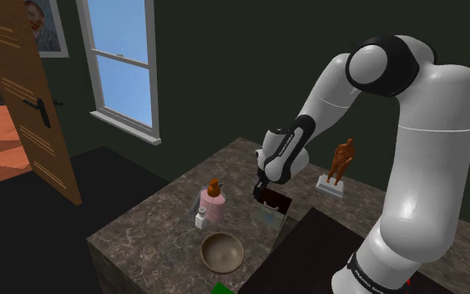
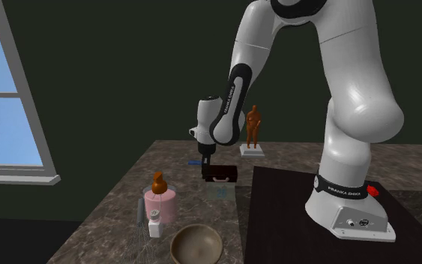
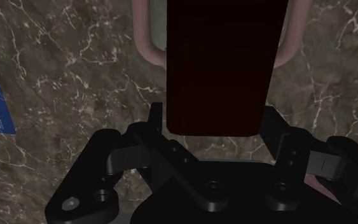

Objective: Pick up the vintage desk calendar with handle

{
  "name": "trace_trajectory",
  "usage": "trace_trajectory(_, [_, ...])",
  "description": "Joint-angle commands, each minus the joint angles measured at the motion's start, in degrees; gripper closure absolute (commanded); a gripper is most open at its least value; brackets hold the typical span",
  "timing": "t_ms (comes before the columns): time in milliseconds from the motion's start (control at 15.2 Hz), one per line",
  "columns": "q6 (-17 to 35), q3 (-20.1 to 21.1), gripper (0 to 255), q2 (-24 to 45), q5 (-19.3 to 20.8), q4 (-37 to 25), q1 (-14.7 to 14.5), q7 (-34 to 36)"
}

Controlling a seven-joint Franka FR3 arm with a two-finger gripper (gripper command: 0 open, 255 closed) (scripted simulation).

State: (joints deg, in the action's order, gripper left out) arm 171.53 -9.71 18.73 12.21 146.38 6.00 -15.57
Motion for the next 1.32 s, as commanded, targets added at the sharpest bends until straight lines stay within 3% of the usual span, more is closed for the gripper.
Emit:
trace_trajectory(0, [0.02, -0.02, 255, 0.15, 0.00, 0.05, 0.00, 0.02])
trace_trajectory(396, [-0.07, -0.01, 255, 0.08, 0.00, 0.03, 0.01, 0.00])
trace_trajectory(1254, [-10.49, 0.33, 255, -11.93, -0.54, 1.60, 0.18, -1.53])
